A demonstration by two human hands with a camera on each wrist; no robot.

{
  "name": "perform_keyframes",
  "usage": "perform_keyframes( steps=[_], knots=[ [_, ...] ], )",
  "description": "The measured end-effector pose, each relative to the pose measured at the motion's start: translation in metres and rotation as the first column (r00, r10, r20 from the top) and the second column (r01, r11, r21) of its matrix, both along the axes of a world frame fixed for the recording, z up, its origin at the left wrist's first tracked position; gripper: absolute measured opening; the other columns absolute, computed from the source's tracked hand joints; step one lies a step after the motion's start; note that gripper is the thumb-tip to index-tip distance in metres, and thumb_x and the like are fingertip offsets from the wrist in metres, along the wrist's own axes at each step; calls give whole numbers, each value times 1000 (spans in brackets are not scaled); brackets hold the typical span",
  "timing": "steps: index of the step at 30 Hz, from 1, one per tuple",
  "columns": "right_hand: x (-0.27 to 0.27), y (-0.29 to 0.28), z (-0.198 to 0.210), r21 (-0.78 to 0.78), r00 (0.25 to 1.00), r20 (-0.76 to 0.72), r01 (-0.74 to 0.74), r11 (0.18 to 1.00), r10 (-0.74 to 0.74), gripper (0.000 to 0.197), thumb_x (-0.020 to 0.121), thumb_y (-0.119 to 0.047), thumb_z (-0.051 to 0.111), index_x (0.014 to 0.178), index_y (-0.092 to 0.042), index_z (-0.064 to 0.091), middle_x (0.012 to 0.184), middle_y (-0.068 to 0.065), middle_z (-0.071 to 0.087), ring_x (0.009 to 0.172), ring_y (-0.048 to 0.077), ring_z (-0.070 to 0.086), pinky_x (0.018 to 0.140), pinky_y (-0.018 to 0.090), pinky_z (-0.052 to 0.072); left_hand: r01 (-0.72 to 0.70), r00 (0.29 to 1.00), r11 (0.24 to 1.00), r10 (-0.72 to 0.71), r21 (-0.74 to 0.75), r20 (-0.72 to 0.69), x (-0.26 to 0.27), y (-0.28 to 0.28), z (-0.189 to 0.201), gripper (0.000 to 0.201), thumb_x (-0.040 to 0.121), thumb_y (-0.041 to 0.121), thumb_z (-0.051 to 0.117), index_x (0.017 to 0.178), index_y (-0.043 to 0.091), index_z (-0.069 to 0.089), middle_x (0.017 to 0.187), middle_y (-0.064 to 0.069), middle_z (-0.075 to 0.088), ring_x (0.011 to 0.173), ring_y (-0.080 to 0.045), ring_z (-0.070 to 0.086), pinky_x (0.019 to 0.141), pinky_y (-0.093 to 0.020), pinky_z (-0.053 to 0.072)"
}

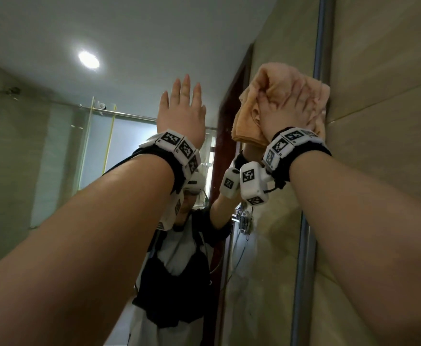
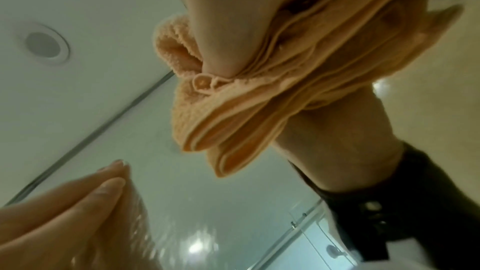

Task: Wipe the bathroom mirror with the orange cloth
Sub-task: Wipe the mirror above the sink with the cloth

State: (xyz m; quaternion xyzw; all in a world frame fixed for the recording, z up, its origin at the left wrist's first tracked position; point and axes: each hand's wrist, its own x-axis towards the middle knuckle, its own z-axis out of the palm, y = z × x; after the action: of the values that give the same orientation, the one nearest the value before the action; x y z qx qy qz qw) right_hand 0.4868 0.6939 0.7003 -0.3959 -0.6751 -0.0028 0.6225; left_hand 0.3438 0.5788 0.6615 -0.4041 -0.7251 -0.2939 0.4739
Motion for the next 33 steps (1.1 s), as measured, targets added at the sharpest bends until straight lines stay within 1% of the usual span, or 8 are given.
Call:
perform_keyframes(
  steps=[3, 7, 14, 18, 24, 27, 30, 33],
  knots=[
    [1, -1, -21, -10, 1000, 2, -15, 1000, 15, 89, 87, -71, 26, 151, -22, -9, 160, -2, -9, 146, 18, -9, 116, 42, -7, -5, 1000, 1000, 5, -29, -6, -2, -4, -13, 53, 103, 32, 9, 152, 16, -4, 160, -7, -10, 148, -24, -6, 121, -41, 3],
    [0, -3, -58, -4, 999, -28, -28, 1000, 28, 88, 87, -71, 27, 151, -22, -10, 160, -2, -9, 146, 16, -8, 117, 40, -7, -8, 1000, 998, 8, -66, -2, 1, -8, -31, 54, 103, 30, 11, 152, 14, -3, 160, -9, -10, 148, -24, -6, 121, -41, 4],
    [4, -1, -140, -24, 999, 16, -47, 999, 47, 91, 84, -74, 25, 150, -24, -12, 159, -4, -12, 146, 14, -12, 118, 39, -9, 15, 998, 994, -8, -110, 67, 9, -9, -75, 55, 103, 27, 13, 152, 14, -6, 160, -8, -14, 148, -23, -9, 121, -40, 4],
    [4, -3, -185, -31, 999, 25, -26, 999, 27, 92, 84, -75, 25, 150, -24, -14, 159, -3, -13, 146, 14, -13, 118, 38, -8, 13, 997, 989, -3, -145, 71, 12, -11, -99, 55, 103, 27, 15, 152, 13, -6, 159, -8, -14, 148, -24, -9, 121, -41, 5],
    [5, -7, -245, -28, 999, 42, -2, 1000, 3, 91, 85, -71, 32, 150, -25, -13, 159, -5, -12, 145, 13, -13, 119, 38, -5, 9, 996, 984, 7, -177, 93, 16, -13, -126, 57, 103, 30, 15, 152, 14, -8, 159, -6, -16, 148, -25, -10, 121, -43, 5],
    [6, -4, -255, -24, 998, 55, -10, 1000, 12, 92, 84, -71, 33, 150, -24, -13, 159, -4, -12, 145, 13, -14, 119, 37, -7, -10, 995, 985, 27, -173, 95, 17, -10, -130, 57, 103, 33, 12, 151, 14, -10, 159, -6, -17, 148, -25, -12, 121, -45, 4],
    [2, -2, -251, -2, 1000, 30, -6, 1000, 6, 95, 77, -75, 23, 150, -24, -12, 159, -4, -11, 145, 14, -13, 118, 38, -9, -26, 996, 984, 40, -177, 79, 14, -6, -131, 57, 103, 36, 10, 151, 14, -12, 158, -6, -20, 147, -26, -13, 120, -45, 2],
    [-3, -3, -240, 3, 1000, 23, 3, 1000, -3, 93, 80, -73, 24, 150, -23, -13, 159, -2, -12, 145, 16, -14, 118, 42, -8, -26, 998, 982, 36, -190, 49, 10, -7, -133, 58, 102, 38, 8, 150, 15, -14, 158, -6, -20, 147, -26, -14, 121, -44, 1]
  ],
)
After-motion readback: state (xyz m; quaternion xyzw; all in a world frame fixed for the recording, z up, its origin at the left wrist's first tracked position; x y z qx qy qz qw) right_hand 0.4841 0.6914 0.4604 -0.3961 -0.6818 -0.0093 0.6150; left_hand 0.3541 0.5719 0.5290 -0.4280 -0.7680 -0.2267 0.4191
